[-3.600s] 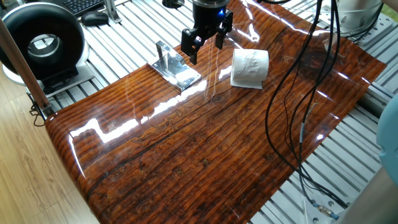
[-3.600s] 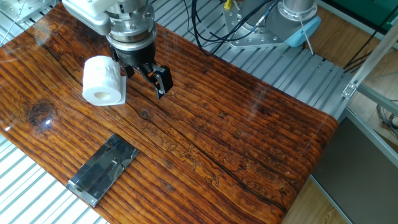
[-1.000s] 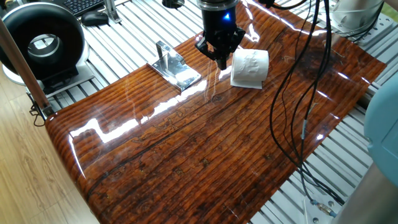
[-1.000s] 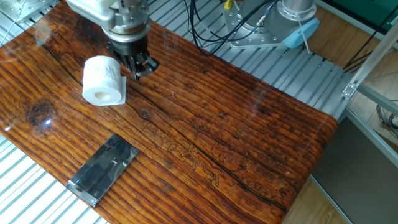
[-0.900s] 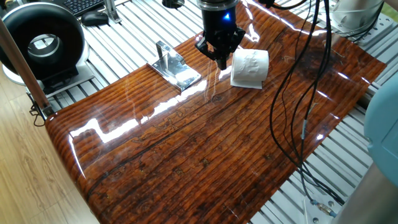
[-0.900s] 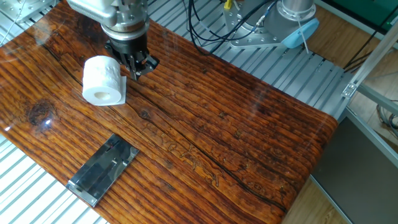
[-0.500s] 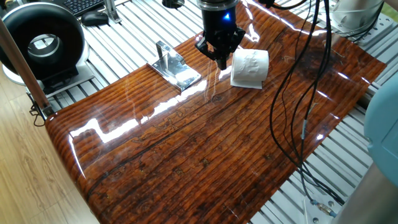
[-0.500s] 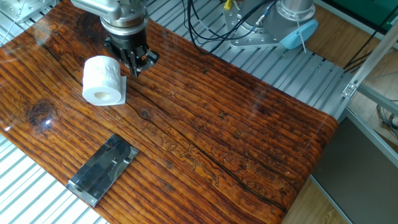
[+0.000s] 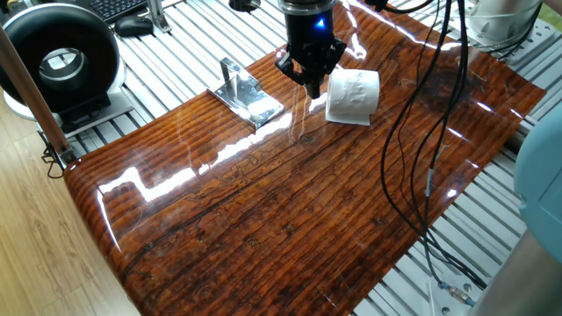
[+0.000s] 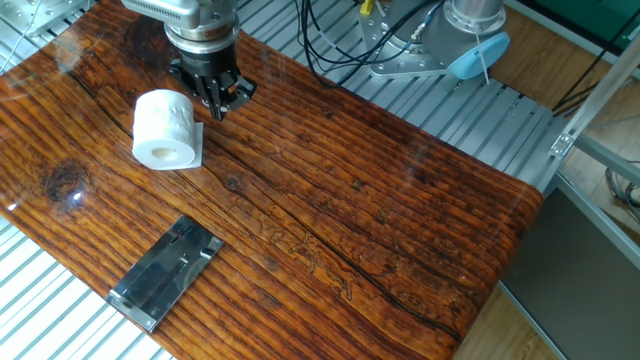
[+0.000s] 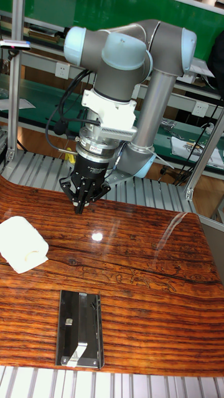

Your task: Put the toilet paper on its holder

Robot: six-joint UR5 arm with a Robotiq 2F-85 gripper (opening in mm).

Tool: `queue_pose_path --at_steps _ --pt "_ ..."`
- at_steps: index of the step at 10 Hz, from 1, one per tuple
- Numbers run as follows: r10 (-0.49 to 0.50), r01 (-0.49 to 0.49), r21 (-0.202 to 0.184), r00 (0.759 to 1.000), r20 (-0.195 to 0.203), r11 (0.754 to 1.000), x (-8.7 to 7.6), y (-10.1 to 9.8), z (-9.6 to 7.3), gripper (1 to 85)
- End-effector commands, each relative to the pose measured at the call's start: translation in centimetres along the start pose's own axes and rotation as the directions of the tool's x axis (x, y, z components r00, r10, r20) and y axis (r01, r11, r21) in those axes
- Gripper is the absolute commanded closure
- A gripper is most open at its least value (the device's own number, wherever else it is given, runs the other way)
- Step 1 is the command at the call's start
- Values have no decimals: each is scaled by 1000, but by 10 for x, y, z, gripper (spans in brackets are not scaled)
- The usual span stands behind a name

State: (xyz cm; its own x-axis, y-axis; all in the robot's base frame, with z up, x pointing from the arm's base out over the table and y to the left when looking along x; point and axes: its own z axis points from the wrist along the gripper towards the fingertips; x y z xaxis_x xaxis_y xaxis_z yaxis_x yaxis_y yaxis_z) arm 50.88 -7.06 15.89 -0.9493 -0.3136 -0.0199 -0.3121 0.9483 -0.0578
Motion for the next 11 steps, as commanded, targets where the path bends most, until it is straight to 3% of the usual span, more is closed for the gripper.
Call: queue_pose_path --at_steps 1,11 --pt "14 -14 -19 1000 25 1000 0 3 6 720" --pt "46 -45 -60 999 15 997 2 13 5 730"
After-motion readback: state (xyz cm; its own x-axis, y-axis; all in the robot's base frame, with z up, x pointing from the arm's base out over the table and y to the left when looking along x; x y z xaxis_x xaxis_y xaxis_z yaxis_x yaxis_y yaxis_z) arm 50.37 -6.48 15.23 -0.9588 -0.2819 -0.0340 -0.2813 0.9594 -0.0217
